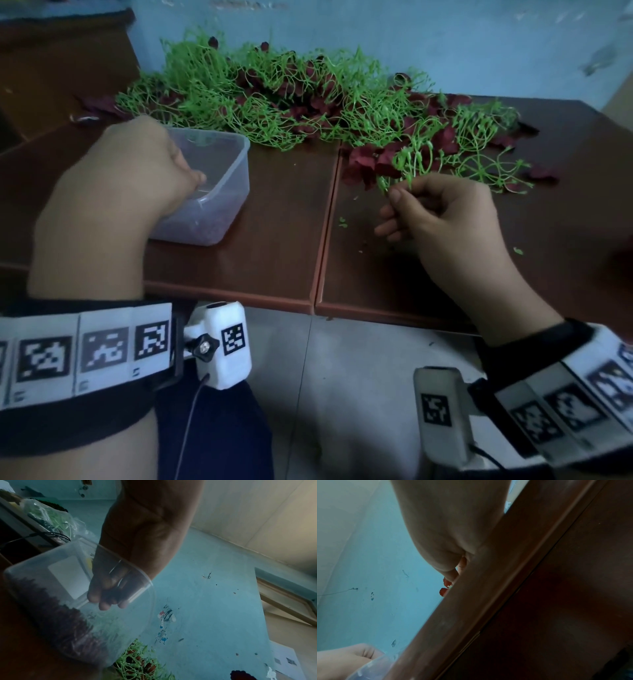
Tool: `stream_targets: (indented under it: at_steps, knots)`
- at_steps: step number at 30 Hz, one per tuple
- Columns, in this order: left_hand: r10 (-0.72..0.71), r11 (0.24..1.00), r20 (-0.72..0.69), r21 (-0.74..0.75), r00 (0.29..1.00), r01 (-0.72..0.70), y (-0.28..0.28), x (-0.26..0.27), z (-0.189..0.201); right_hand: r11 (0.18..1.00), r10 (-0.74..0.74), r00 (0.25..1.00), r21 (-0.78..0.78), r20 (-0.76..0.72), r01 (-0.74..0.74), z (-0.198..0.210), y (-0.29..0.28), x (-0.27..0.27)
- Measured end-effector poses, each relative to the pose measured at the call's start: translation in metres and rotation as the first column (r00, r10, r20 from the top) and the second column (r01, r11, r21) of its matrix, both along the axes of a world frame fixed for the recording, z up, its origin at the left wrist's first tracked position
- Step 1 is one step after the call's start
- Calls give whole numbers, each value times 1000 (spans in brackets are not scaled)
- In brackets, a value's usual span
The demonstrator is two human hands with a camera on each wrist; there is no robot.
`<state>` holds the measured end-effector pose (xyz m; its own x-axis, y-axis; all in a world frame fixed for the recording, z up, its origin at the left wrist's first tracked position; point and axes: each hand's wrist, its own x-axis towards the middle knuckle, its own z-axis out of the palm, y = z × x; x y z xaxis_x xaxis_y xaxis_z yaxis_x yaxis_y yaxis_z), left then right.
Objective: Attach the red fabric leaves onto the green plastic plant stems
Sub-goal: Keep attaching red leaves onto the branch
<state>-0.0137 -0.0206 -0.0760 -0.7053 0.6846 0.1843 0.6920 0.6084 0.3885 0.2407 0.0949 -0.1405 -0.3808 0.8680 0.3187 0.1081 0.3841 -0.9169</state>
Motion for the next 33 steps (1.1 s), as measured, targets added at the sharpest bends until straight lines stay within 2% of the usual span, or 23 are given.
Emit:
stream_targets:
  at_steps: [2, 6, 8, 11, 21, 25, 28, 33]
  knots:
    - [-8, 998, 41, -54, 999, 10, 3, -2, 0, 1000, 6, 1000, 4, 7, -6, -1, 0, 1]
    - [-54, 935, 155, -340, 986, 104, 3, -5, -1, 1000, -2, 1000, -1, 9, 2, -1, 0, 4]
    - [-87, 922, 178, -358, 980, 147, 1, -7, -4, 1000, -14, 1000, 0, 5, 14, -1, 1, 7]
    - [-124, 940, 162, -297, 979, 169, 1, -11, -5, 1000, -25, 1000, -14, -9, 25, 0, 2, 9]
    - [-95, 995, 88, -31, 992, 98, 3, -5, -11, 998, -25, 1000, -52, -15, 24, 3, 2, 11]
    - [-62, 993, 45, 105, 997, 57, 2, -6, -11, 996, -68, 998, -55, -19, 67, 4, 3, 15]
    - [-44, 973, 78, 228, 996, 25, -1, -9, -13, 992, -114, 993, -62, -23, 112, 5, 5, 18]
    - [-35, 950, 122, 312, 992, -5, -6, 2, -6, 992, -92, 995, -96, -48, 88, 7, 3, 20]
